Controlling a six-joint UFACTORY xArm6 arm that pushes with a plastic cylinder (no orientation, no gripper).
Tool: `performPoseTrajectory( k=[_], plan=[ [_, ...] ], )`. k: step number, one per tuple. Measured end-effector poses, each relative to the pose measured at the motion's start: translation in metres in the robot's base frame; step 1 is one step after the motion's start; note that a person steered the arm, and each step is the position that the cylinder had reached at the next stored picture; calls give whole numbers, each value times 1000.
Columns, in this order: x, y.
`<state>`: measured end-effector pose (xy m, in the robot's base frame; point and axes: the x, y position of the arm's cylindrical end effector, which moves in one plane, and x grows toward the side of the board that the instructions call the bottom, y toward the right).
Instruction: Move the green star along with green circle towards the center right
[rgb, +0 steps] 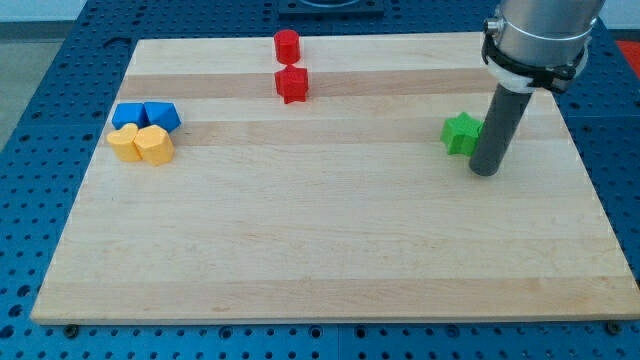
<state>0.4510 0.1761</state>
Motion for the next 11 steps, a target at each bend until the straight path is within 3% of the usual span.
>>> performPoseTrajectory(
  k=[7,8,10,11],
  plan=[
    [1,-15],
    [-12,-45],
    [-45,-42],
    [-26,-55]
  ],
)
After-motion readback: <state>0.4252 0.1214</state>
